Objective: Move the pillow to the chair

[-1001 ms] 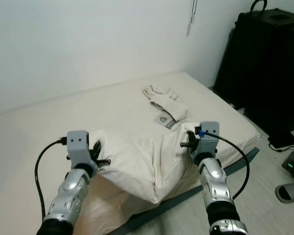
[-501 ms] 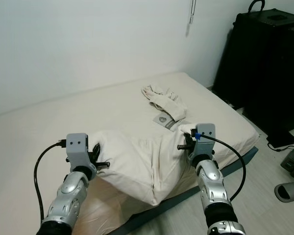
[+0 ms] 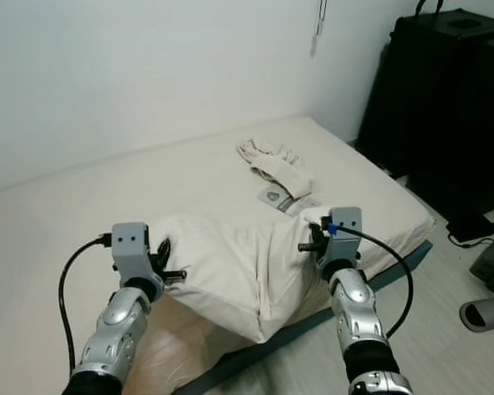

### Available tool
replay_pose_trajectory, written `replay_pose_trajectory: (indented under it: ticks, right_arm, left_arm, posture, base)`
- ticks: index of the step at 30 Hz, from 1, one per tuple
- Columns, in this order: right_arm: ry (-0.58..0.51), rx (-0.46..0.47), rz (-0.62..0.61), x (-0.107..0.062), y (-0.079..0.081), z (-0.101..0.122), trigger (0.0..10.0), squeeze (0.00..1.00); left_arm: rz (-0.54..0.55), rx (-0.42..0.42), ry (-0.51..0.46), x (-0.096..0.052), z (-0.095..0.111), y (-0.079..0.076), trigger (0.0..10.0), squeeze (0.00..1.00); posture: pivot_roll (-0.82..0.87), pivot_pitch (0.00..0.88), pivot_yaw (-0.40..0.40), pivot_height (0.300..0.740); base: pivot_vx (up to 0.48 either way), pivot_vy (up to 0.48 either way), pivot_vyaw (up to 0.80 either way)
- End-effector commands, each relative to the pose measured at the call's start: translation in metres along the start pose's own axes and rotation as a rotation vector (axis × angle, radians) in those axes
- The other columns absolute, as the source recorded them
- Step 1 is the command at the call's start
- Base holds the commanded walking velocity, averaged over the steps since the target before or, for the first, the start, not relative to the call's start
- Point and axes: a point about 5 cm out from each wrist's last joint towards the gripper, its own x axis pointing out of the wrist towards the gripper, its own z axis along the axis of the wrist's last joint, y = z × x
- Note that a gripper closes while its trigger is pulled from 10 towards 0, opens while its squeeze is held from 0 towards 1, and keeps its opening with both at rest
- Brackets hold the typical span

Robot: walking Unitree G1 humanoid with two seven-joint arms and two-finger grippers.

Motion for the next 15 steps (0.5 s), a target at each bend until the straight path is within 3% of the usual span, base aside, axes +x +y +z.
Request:
replay_pose_trajectory:
  ticks: [1,15]
  right_arm:
    - [-0.019,0.004,0.021,0.0013,0.0061,0.0019,10.0,0.00]
    - [-0.019,0.009,0.018,0.0011,0.0052,0.0017,10.0,0.00]
  left_arm:
    - [-0.023,-0.005,-0.048,0.0001,0.0078,-0.0030,10.0,0.00]
    - [-0.030,-0.007,-0.050,-0.0002,0.0091,-0.0040,10.0,0.00]
  posture:
    - [0.01,0.037,0.003,0.740]
    - [0.01,0.039,0.008,0.740]
  base:
    - [-0.289,0.000,0.00]
    - [-0.289,0.000,0.00]
